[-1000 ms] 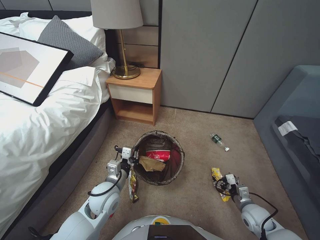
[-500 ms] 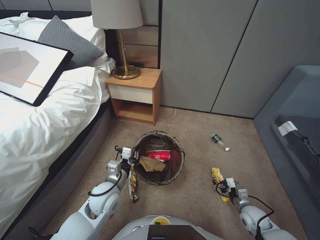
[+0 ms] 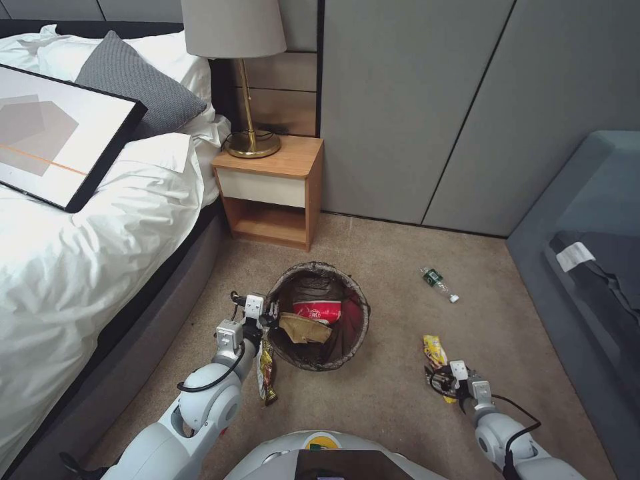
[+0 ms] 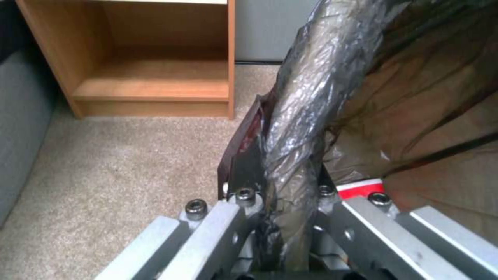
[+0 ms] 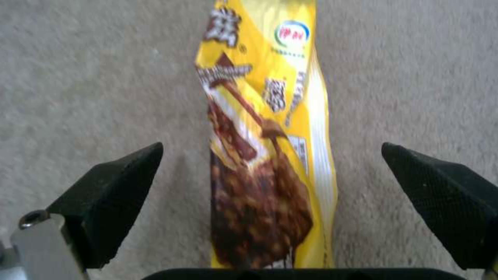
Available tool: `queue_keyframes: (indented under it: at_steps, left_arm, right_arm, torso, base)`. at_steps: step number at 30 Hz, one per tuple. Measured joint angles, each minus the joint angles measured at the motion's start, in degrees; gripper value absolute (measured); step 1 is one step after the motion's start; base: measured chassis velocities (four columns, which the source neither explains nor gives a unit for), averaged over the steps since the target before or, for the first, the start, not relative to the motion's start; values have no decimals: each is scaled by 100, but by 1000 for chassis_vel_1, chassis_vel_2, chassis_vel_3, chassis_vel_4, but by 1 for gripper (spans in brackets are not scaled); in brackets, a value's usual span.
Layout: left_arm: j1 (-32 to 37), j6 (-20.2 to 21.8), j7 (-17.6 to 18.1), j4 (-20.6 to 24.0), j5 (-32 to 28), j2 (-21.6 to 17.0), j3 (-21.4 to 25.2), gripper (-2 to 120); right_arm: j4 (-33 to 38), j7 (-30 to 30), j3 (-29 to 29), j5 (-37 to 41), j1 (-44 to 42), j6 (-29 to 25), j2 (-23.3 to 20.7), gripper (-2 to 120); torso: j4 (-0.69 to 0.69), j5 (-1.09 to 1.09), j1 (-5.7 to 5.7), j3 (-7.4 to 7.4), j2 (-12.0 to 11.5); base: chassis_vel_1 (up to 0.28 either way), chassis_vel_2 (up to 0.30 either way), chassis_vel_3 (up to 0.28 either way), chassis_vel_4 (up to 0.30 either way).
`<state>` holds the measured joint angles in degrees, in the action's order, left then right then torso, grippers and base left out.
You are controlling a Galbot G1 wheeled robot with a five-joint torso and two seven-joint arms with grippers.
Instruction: Pick up the trash bin, then pick up the garbage from the floor and place it into the trash bin.
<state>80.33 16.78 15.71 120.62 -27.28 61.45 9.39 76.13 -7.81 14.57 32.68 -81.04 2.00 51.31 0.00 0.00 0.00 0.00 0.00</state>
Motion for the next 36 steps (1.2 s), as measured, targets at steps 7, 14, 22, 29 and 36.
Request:
queue_keyframes:
  at_steps: [7,14,22,29,36]
  left_arm:
    - [-23,-6,0,-16,-6,-15,-13,3]
    - [-49,-6,1,-18,-20,-24,-41,3]
    - [-30,-10,2,-15,-23,-35,-29,3]
    - [-30,-14,2,-15,-15,-23,-42,3]
    - [-31,-17,1,-15,-15,-31,-43,3]
  right_arm:
    - [-175,-21,-30,-40,84,27,43,100]
    - [-264,-20,-31,-46,120,55,75,100]
    - [-297,46,-30,-127,147,-2,113,77]
    - [-225,55,-34,-154,136,-15,124,53]
    - [-184,45,-34,-161,116,-22,136,32]
  torso:
    - [0,0,0,0,0]
    - [0,0,0,0,0]
    - [0,0,0,0,0]
    - [0,0,0,0,0]
    - [0,0,0,0,0]
  base:
    - [0,0,0,0]
    - [0,0,0,0]
    - [0,0,0,0]
    - [0,0,0,0]
    - [0,0,0,0]
